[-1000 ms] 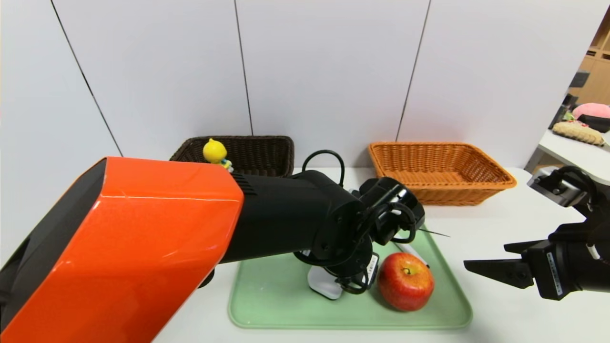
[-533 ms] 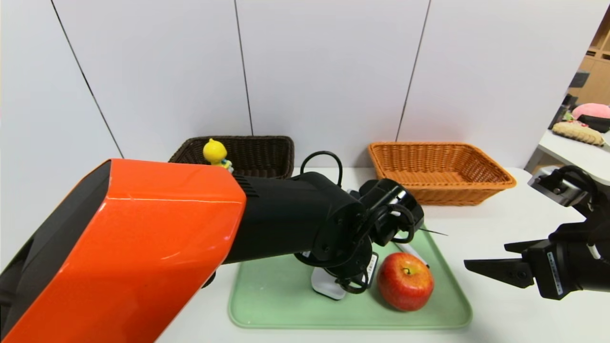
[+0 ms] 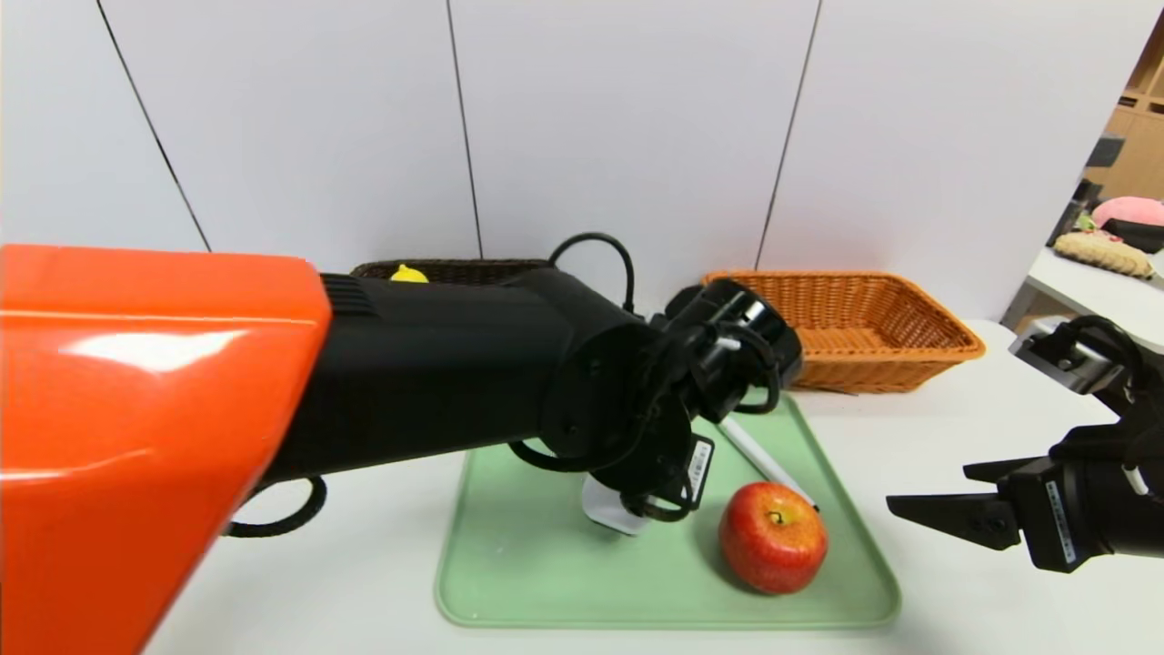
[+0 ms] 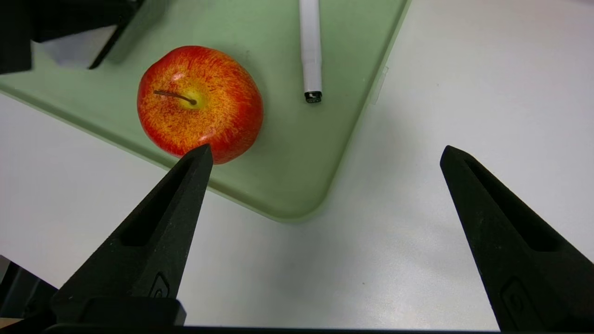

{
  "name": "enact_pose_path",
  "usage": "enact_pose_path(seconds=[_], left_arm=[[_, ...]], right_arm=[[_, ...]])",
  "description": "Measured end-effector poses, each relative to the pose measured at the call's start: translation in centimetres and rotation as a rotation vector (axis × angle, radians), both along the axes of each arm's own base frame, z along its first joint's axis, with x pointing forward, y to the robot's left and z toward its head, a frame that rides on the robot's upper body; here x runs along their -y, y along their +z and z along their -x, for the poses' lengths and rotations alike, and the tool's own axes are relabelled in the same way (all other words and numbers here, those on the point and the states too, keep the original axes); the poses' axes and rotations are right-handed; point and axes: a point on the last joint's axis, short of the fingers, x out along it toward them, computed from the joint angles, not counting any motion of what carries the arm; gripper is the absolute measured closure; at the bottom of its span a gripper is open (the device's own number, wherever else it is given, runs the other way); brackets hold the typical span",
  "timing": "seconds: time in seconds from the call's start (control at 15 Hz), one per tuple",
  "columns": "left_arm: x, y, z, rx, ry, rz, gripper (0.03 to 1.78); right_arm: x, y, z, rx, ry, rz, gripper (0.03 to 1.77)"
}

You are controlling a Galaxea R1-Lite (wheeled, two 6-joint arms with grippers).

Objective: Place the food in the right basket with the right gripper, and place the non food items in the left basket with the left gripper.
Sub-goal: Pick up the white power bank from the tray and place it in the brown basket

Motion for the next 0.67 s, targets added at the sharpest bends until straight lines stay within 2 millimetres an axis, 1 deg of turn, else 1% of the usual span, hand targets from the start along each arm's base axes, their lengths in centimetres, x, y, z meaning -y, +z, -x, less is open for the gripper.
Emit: enact_pose_path(seconds=[0.13, 0.27, 0.47, 0.67], left_arm=[[-1.5, 2.2, -0.1, 0.038, 0.025, 0.023, 0.83], [-3.5, 4.5, -0.4, 0.076, 0.03, 0.025, 0.83], [-7.7, 7.6, -2.1, 0.153, 0.053, -0.003, 0.83], [-11.6, 9.6, -4.0, 0.215, 0.069, -0.066, 0.83]], right_arm=[[0.0, 0.1, 0.0, 0.004, 0.001, -0.001, 0.1], [0.0, 0.2, -0.1, 0.007, 0.004, -0.002, 0.1], [0.0, 0.2, 0.0, 0.006, 0.005, -0.003, 0.1], [0.0, 0.1, 0.1, 0.003, 0.004, -0.002, 0.1]])
